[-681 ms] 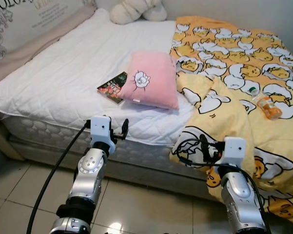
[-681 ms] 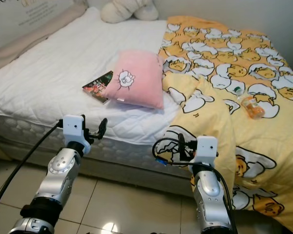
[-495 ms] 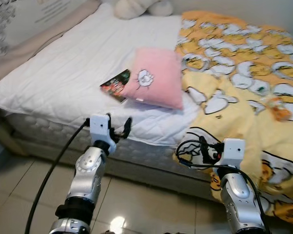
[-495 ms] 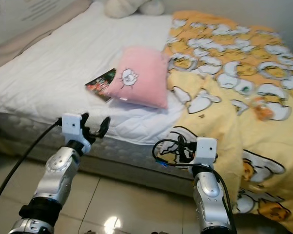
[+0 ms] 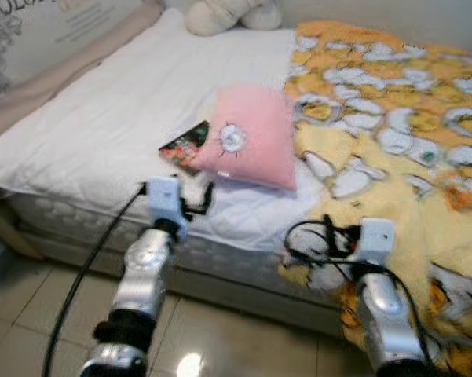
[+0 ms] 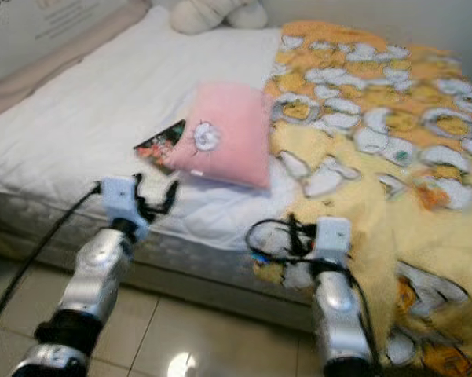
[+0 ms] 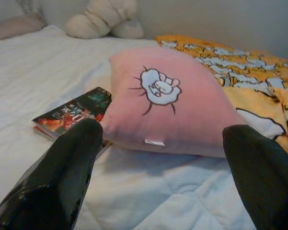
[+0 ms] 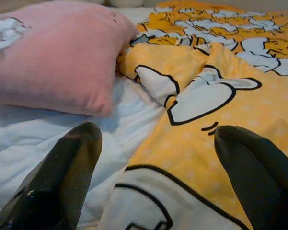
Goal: Clean up the room
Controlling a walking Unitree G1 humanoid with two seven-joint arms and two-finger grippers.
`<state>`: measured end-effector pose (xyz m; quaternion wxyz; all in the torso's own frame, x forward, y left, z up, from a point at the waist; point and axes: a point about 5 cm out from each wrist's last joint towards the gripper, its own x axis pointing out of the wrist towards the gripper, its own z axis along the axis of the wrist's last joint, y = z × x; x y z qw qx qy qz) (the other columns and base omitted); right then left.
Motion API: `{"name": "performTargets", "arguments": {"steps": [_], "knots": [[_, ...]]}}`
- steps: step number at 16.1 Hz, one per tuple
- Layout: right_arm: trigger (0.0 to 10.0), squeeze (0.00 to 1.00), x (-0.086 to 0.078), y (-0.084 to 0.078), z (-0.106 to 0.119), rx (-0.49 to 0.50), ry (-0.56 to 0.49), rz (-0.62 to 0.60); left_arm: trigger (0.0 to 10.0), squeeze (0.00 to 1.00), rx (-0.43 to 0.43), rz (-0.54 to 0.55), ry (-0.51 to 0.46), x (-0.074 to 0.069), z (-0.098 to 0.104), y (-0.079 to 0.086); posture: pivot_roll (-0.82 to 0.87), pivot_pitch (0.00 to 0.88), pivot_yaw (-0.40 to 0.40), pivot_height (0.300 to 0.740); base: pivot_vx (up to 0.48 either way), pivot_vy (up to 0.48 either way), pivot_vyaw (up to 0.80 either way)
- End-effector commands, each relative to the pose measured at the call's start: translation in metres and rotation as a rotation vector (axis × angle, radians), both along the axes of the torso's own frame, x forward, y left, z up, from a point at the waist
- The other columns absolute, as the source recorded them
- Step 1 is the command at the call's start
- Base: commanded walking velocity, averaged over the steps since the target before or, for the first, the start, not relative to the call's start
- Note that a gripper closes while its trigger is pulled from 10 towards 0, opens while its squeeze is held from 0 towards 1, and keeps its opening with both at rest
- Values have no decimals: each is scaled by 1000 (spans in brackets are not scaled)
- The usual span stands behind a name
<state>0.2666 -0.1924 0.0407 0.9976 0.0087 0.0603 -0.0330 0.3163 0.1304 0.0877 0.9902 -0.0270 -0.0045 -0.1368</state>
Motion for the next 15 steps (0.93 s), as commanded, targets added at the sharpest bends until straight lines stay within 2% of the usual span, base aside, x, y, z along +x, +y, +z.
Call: {"name": "performTargets", "arguments": {"steps": [1, 5, 10, 12, 14, 15], "knots": [[10000, 0, 5, 4, 6, 14, -36, -3, 10000, 0, 27, 3, -18, 4, 4, 6, 76, 0, -32, 731, 480, 0, 0], [10000, 0, 3, 3, 4, 6, -36, -10, 10000, 0, 42, 8, -27, 9, 8, 9, 65, 0, -24, 731, 480, 0, 0], [10000, 0, 11, -2, 15, -10, -78, -39, 10000, 0, 61, 7, -63, 19, 20, 13, 56, 0, -18, 731, 480, 0, 0], [10000, 0, 14, -7, 20, -30, -95, -64, 10000, 0, 71, -14, -70, 24, 24, 10, 49, 0, -12, 731, 480, 0, 0], [10000, 0, 19, -13, 22, -2, -77, -105, 10000, 0, 63, -46, -50, 31, 28, 4, 42, 0, -5, 731, 480, 0, 0], [10000, 0, 26, -13, 23, 72, -45, -98, 10000, 0, 168, -9, -8, 39, 27, 5, 36, 0, -3, 731, 480, 0, 0]]}}
